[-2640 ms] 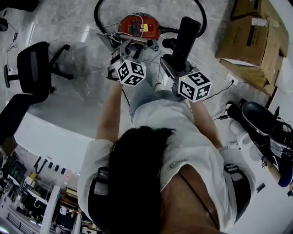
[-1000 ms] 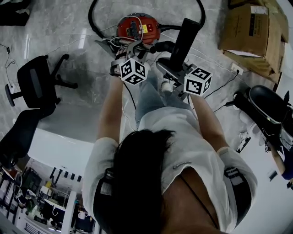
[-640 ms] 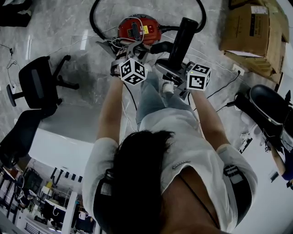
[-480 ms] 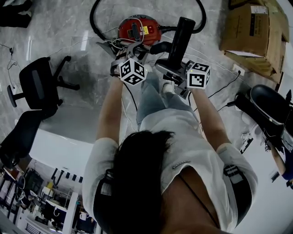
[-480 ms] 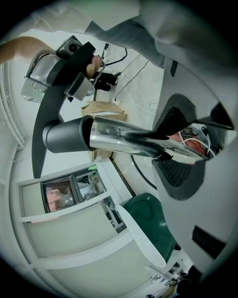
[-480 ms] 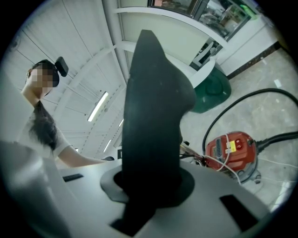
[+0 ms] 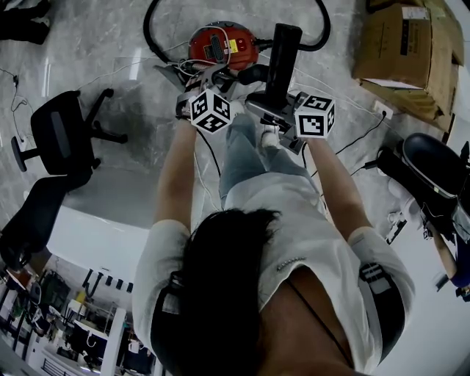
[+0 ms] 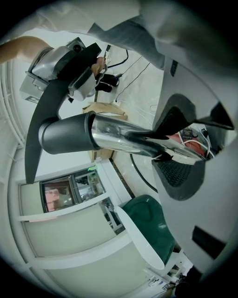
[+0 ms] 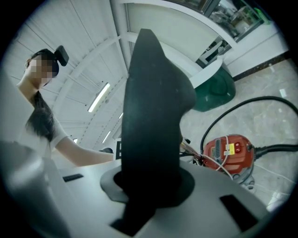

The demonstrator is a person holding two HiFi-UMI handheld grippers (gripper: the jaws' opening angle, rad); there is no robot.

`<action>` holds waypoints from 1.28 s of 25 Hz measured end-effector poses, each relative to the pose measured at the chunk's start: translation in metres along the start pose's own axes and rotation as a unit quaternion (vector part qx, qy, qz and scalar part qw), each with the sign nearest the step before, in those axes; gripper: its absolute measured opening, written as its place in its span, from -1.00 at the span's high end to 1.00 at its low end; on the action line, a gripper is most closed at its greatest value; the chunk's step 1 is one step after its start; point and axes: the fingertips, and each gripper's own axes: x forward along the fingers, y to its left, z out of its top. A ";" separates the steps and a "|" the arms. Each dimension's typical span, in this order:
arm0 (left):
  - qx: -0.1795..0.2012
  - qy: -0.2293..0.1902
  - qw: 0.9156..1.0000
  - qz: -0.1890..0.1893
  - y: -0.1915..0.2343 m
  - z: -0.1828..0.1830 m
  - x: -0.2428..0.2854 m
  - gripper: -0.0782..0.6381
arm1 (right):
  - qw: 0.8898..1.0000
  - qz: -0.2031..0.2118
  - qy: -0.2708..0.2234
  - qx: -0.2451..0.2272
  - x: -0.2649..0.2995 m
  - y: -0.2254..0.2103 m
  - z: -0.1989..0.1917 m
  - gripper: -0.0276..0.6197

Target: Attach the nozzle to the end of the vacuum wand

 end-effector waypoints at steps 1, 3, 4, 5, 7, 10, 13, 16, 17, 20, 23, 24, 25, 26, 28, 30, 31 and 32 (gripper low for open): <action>0.000 0.000 1.000 -0.001 0.000 0.000 0.000 0.34 | 1.000 -0.005 0.003 -0.005 0.000 0.000 0.000 0.69; 0.000 0.000 1.000 -0.003 0.001 0.000 0.000 0.34 | 1.000 -0.013 0.005 -0.013 0.002 0.000 0.000 0.69; 0.000 0.000 1.000 -0.004 0.002 0.000 0.000 0.34 | 1.000 -0.016 0.005 -0.014 0.003 0.000 0.000 0.69; -0.002 0.000 1.000 -0.005 0.002 0.000 0.000 0.34 | 1.000 -0.018 0.004 -0.015 0.003 0.000 0.000 0.70; -0.004 0.001 1.000 -0.008 0.001 0.001 0.000 0.34 | 1.000 -0.023 0.002 -0.017 0.003 0.001 0.000 0.70; -0.004 0.002 1.000 -0.012 0.001 0.001 0.000 0.34 | 0.999 -0.032 0.001 -0.023 0.003 0.001 -0.001 0.70; -0.005 0.000 1.000 -0.008 0.000 0.001 0.000 0.34 | 0.999 -0.037 0.001 -0.028 0.003 0.001 -0.003 0.70; -0.009 -0.001 1.000 -0.006 0.000 0.001 0.000 0.34 | 0.999 -0.037 0.006 -0.032 0.003 0.000 -0.004 0.70; -0.010 -0.001 1.000 -0.006 0.001 0.001 0.000 0.34 | 0.999 -0.039 0.009 -0.035 0.004 0.001 -0.003 0.70; -0.013 -0.002 1.000 -0.005 0.003 0.001 -0.002 0.34 | 0.997 -0.051 0.014 -0.050 0.006 0.002 -0.003 0.70; -0.016 -0.003 1.000 -0.005 0.002 0.000 -0.002 0.33 | 0.996 -0.064 0.007 -0.056 0.008 0.003 -0.005 0.70; -0.016 -0.003 1.000 -0.007 0.002 -0.001 -0.002 0.33 | 0.996 -0.068 0.005 -0.058 0.009 0.003 -0.006 0.70; -0.016 -0.002 1.000 -0.008 0.002 -0.001 -0.002 0.33 | 0.995 -0.073 0.004 -0.060 0.010 0.003 -0.006 0.70; -0.016 0.000 1.000 -0.010 0.002 -0.002 -0.001 0.33 | 0.995 -0.079 0.003 -0.063 0.011 0.002 -0.006 0.70; -0.016 0.002 1.000 -0.014 0.002 -0.002 -0.001 0.33 | 0.994 -0.088 0.000 -0.066 0.011 0.001 -0.007 0.70; -0.017 0.003 1.000 -0.015 0.002 -0.001 -0.001 0.33 | 0.993 -0.095 -0.003 -0.069 0.011 0.000 -0.007 0.70; -0.017 0.003 1.000 -0.014 0.002 -0.001 -0.001 0.33 | 0.993 -0.097 -0.004 -0.070 0.011 0.000 -0.007 0.70; -0.019 0.003 1.000 -0.014 0.002 0.000 -0.001 0.33 | 0.992 -0.100 -0.004 -0.072 0.011 0.000 -0.007 0.70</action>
